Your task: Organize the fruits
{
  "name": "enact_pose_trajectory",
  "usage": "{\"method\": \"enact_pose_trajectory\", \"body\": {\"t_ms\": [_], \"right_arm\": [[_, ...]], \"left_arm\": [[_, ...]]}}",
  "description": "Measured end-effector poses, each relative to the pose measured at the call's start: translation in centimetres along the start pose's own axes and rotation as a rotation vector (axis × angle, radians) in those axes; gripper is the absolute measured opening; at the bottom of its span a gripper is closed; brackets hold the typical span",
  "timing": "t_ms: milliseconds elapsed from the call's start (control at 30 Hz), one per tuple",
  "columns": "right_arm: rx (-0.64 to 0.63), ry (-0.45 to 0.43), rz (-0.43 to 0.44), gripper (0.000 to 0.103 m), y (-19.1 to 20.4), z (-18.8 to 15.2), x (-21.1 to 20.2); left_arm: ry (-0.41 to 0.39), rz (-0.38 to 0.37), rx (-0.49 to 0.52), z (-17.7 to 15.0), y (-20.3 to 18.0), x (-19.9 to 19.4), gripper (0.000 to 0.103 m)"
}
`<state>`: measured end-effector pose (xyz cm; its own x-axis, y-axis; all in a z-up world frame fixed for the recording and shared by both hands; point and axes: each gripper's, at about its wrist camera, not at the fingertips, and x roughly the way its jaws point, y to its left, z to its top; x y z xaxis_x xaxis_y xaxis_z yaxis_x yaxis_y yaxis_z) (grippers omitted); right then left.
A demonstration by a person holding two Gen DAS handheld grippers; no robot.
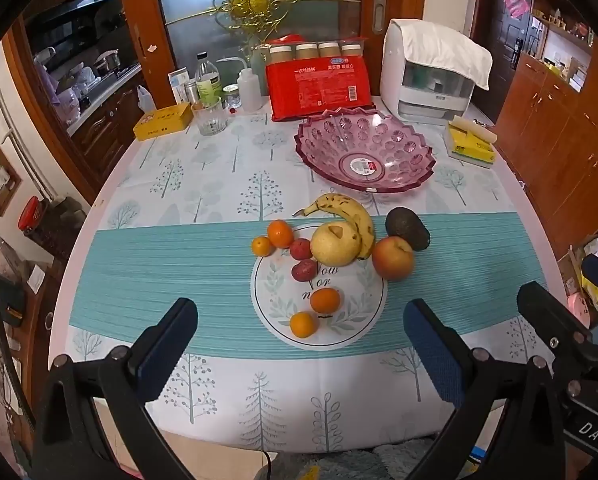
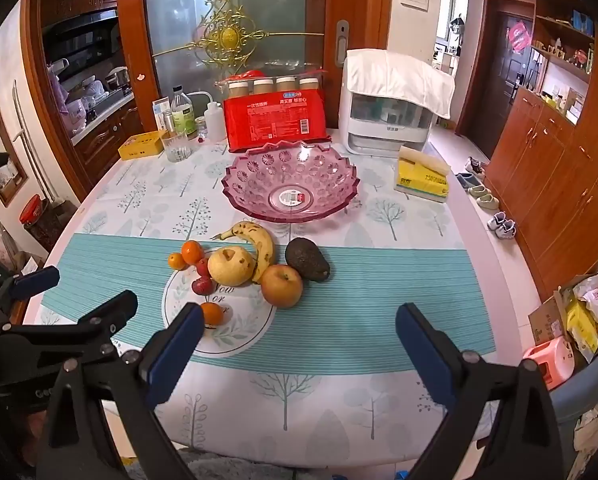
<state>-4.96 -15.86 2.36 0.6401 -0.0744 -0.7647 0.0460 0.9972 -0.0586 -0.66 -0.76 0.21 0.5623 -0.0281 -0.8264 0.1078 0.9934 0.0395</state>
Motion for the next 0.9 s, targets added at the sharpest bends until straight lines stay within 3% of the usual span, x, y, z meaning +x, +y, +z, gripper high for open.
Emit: {"method": "enact_pose_trajectory", "body": {"t_ms": [900], "right_arm": [[0.01,-0.004,0.018,0.096,0.05,-0.26,-0.52]], "left_arm": [[0.004,-0.033,-0.016,-0.01,0.68,0.26,0.102]]}}
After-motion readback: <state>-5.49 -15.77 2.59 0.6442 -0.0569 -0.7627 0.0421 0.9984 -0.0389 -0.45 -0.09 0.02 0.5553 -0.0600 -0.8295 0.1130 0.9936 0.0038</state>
